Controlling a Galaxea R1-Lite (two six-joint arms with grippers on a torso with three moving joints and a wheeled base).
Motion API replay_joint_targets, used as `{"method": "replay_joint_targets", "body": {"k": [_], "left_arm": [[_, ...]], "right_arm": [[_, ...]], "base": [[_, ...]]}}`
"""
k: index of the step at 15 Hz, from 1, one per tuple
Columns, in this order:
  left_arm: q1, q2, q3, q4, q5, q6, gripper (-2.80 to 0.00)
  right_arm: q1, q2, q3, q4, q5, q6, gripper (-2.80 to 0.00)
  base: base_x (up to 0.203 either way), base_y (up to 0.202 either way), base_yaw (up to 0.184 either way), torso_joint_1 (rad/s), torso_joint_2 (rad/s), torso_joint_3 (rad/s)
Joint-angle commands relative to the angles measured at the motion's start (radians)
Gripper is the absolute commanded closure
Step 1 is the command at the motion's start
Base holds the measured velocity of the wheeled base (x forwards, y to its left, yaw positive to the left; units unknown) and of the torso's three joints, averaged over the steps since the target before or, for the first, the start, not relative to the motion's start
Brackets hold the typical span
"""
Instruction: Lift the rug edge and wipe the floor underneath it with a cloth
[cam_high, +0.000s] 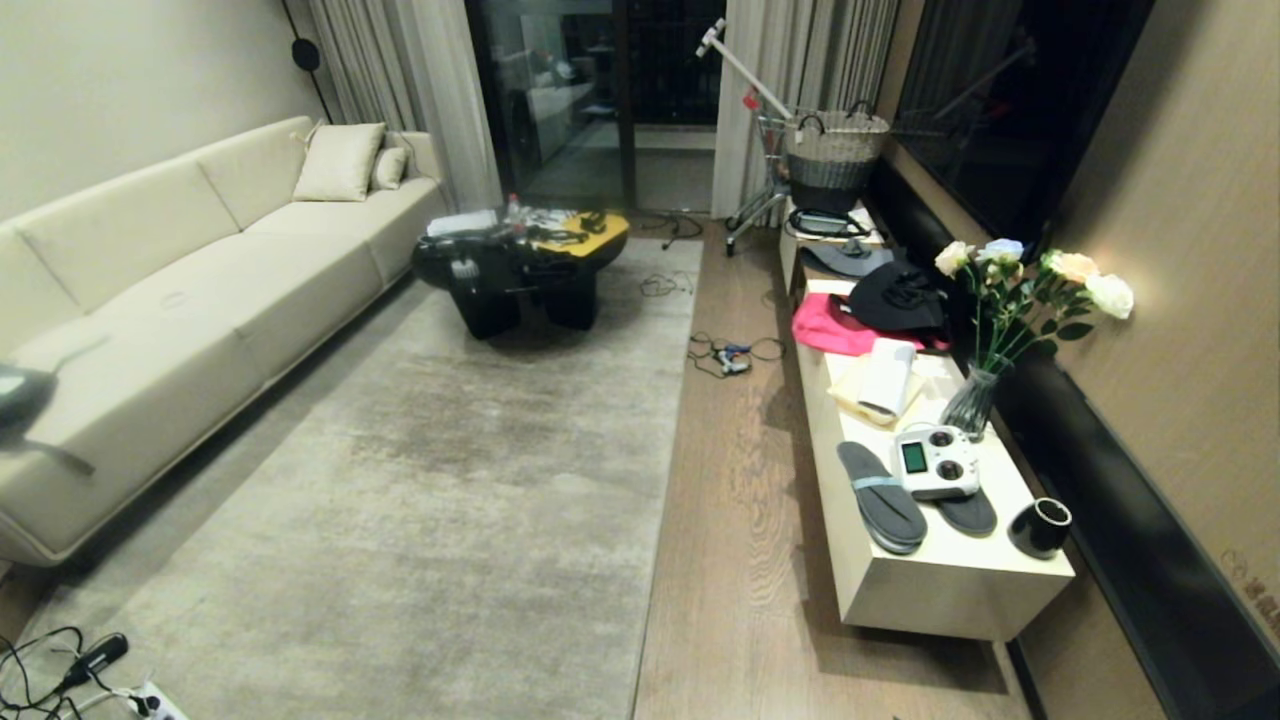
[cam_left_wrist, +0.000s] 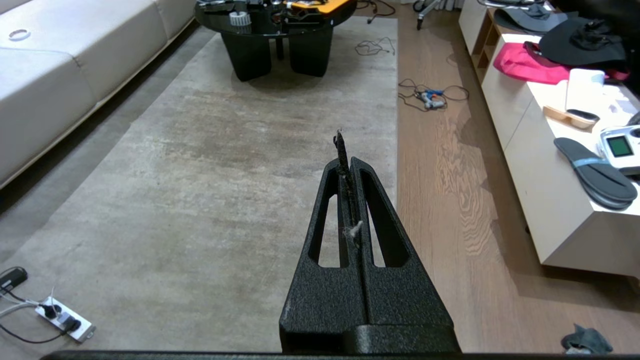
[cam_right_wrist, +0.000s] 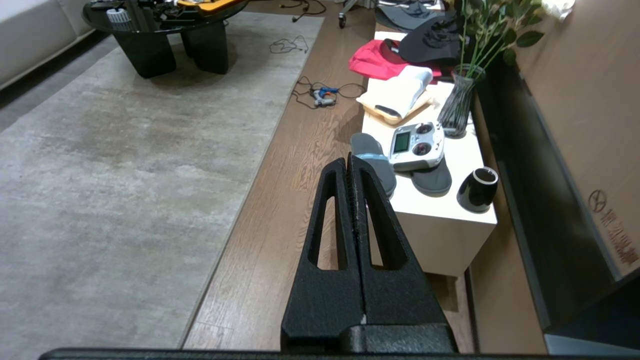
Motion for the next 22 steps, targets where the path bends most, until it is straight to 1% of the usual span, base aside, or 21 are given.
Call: {"method": "replay_joint_targets", "body": {"k": [1,8,10,22], "left_arm": [[0.0,0.002,0.0,0.0,0.0,-0.001,0.0],[0.001,0.002,0.0,0.0,0.0,-0.001,0.0],[0.002,0.002,0.0,0.0,0.0,-0.001,0.0],[0.0,0.002,0.0,0.0,0.0,-0.001,0.0]], "right_arm": [[0.0,0.0,0.0,0.0,0.0,-0.009,0.0],[0.0,0.0,0.0,0.0,0.0,-0.011,0.0],[0.0,0.001,0.0,0.001,0.002,0.006,0.0],[0.0,0.001,0.0,0.001,0.002,0.011,0.0]], "base": [[0.0,0.0,0.0,0.144,-0.34,-0.198],[0.0,0.0,0.0,0.147,-0.34,-0.192],[0.0,0.0,0.0,0.136,-0.31,-0.175],[0.0,0.0,0.0,0.002,0.0,-0.002]]}}
